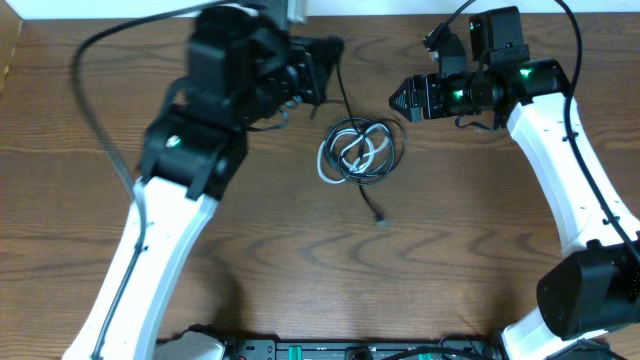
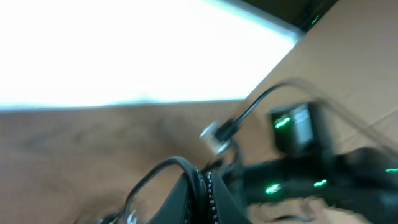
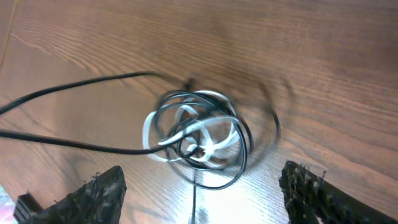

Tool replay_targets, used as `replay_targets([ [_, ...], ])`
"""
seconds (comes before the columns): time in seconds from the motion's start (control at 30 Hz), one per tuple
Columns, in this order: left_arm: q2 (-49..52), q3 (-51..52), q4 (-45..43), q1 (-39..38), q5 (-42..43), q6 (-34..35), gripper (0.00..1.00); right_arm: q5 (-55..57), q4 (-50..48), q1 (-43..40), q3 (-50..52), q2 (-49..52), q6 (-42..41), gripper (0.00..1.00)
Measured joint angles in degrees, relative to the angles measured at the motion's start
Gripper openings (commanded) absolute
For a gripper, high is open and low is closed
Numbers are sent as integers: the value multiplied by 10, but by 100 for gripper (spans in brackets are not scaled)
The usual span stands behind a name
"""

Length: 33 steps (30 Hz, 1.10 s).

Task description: Untangle cables

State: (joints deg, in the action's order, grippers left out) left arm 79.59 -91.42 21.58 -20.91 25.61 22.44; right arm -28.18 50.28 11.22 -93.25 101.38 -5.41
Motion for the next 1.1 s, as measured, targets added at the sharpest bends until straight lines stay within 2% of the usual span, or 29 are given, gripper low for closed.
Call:
replay_targets([
  [0.3,-34,0,-62,0,0,32,8,6,-13,18,0,54,-4,76],
  [0.57,-53,1,-203,0,-1,48,7,4,-27,30,0,93,-16,77],
  [0.87,-108,1,-258,0,-108,71,7,-10,-35,38,0,127,-18,78],
  [1.1,-105,1,-269,0,-143,78,7,-35,-51,57,0,152,-17,77],
])
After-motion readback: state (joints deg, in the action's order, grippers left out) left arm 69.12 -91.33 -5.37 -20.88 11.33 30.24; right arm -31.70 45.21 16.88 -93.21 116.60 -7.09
